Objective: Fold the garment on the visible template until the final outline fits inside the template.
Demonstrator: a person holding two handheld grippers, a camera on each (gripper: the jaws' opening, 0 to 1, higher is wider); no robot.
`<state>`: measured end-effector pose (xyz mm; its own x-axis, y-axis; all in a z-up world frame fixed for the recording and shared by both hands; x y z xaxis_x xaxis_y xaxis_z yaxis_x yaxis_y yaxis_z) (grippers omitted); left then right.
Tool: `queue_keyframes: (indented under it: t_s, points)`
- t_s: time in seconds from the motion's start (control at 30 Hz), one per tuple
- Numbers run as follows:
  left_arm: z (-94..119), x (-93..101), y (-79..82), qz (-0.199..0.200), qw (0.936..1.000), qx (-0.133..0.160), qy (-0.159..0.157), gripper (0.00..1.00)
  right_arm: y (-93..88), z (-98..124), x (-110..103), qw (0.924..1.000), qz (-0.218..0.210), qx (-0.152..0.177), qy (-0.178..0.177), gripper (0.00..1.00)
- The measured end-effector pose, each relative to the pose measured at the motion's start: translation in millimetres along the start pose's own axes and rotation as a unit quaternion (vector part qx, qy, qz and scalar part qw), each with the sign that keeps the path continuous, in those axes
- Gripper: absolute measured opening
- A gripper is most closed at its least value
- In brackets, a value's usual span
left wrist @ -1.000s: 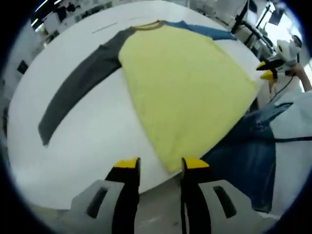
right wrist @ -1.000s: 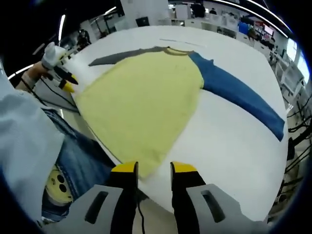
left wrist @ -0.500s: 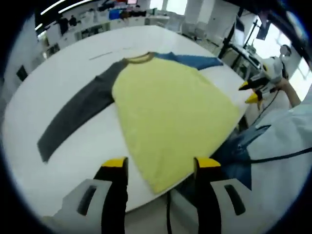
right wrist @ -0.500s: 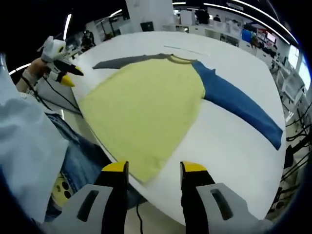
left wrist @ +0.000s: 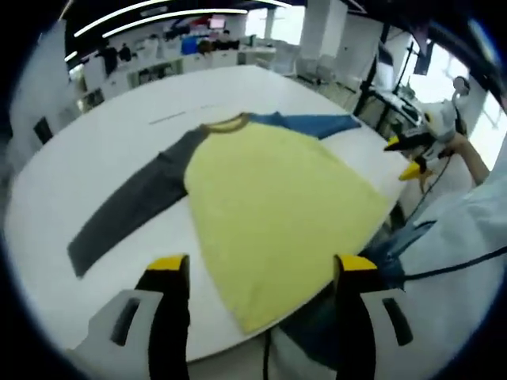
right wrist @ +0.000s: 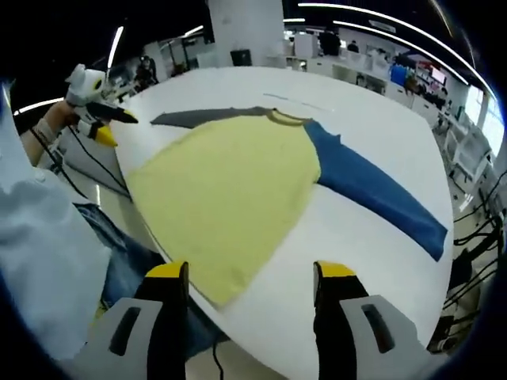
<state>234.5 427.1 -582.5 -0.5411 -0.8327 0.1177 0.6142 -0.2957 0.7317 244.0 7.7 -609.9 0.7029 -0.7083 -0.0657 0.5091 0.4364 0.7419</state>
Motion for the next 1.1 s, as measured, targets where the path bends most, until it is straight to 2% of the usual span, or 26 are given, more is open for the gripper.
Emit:
queue_keyframes:
  t_s: [0.07,0.2,0.4,0.47,0.57,0.67,0.8,1.1]
  points:
    - [-0.8,5.2,2.9,0.012,0.9995,0.023,-0.017,0.72,1.5,0.7,2.8,0.9999,0.001,0.011,0.002,0.72]
    - [1.6,12.1,8.3,0.006,0.9988,0.045,-0.018,0.79,3.3,0.9,6.2,0.9998,0.009,0.014,0.01,0.78]
    - [3.1,13.1,12.8,0.007,0.9981,0.06,0.008,0.92,7.2,1.8,11.6,0.9993,0.017,0.027,0.019,0.86]
    - [3.8,14.6,13.8,0.008,0.998,0.062,0.011,0.93,8.6,2.2,13.8,0.9991,0.022,0.033,0.019,0.89]
    - [3.2,20.6,16.5,0.007,0.9977,0.068,0.004,0.96,9.3,3.6,17.1,0.9988,0.025,0.036,0.021,0.91]
    - [0.8,26.7,19.3,0.006,0.9973,0.073,0.001,0.98,10.1,4.4,19.9,0.9984,0.027,0.043,0.024,0.99]
    - [-2.9,34.7,23.2,0.007,0.9966,0.082,0.0,0.99,11.3,8.0,26.8,0.9981,0.026,0.051,0.022,1.0]
    - [-7.1,51.3,22.3,0.012,0.9957,0.091,0.01,0.99,7.7,17.0,60.4,0.998,0.04,0.048,0.014,1.0]
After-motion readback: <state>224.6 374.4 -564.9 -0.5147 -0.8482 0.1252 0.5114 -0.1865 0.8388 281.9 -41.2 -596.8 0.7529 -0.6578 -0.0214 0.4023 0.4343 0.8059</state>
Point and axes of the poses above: the point that each gripper's makers call its tool centre point, and the gripper's own axes: z roughly backward along the fingers, x roughly to its right, y roughly out of its top, the point moved 10 cm from there along z, roughly backward along the fingers, and after that the axes turned 5 degrees about x, right-handed, at the moved point
